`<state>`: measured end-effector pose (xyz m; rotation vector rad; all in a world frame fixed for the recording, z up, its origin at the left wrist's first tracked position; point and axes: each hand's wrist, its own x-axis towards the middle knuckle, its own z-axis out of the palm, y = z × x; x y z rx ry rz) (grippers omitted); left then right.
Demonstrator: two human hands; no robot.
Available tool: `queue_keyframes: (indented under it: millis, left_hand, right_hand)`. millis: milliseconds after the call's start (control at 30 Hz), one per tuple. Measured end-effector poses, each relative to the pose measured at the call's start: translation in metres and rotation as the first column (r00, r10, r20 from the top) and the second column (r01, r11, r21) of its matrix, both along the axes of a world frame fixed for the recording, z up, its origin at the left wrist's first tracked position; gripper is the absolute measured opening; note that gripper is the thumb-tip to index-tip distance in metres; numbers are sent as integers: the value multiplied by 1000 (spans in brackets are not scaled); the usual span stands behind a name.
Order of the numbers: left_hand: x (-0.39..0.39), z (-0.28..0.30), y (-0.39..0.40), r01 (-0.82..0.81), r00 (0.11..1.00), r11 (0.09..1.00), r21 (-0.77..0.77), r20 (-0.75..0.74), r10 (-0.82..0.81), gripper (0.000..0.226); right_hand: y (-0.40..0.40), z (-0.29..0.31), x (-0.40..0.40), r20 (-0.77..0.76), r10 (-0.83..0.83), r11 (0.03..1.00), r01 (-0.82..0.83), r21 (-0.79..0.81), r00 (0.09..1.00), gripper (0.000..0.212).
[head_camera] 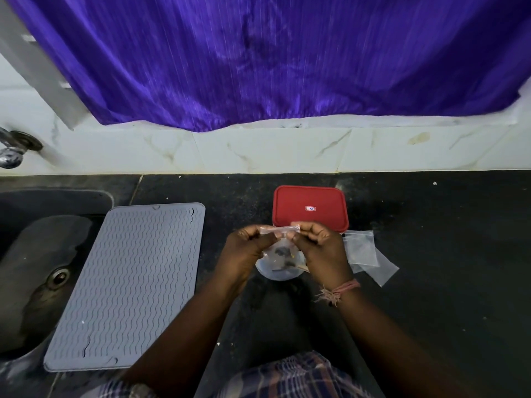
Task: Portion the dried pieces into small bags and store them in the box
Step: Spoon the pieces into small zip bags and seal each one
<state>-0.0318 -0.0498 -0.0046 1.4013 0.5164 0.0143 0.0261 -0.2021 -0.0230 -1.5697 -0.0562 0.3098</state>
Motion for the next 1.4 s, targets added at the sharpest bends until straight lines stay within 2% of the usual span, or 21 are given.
queue_keyframes:
  millis: [133,333,467,567,700,767,967,1133,1200,1300,1400]
  left_hand:
    - [0,0,-4,49,999,999,-2,-12,-49,12]
    - [-2,3,-7,90,996,995,44,-12,-90,13]
    - [1,1,-11,108,994,988,111,-42,-104,13]
    - [2,1,-11,111,994,985,133,-29,-108,13]
    - [1,0,-15,32,999,999,-25,-21,-33,14]
    - [1,-5,-18,13,999,999,-48,-32,-15,19]
    - [4,-18,-36,9,997,1000,-20,-75,-11,14]
    - [12,-24,-51,-43,991,997,61,-127,50,6]
    - [14,-25,-62,-59,989,998,3,-139,59,7]
    - [14,-33,-87,-33,985,984,-174,-174,2,12]
    - [12,-40,-110,-12,977,975,-221,-209,-35,8]
  right_hand:
    - [-3,1,-5,43,6,998,-4,-67,999,7]
    - [-1,1,-16,60,40,994,-34,-106,997,17]
    - [2,-1,-21,62,0,996,5,-86,998,15]
    - [-2,-1,-23,-9,-51,998,50,-25,999,12]
    - [-13,2,-19,-75,-110,994,111,13,991,12]
    - [-18,-1,-17,-106,-150,988,152,9,983,15]
    - [-37,-9,-13,-135,-219,975,212,-64,966,9]
    - [-53,-17,-25,-239,-174,982,187,34,955,12]
    - [-58,-23,-32,-257,-145,980,175,97,955,12]
    - [-70,-31,-38,-293,-125,965,185,186,948,19]
    - [-87,-44,-39,-256,-210,969,236,74,944,15]
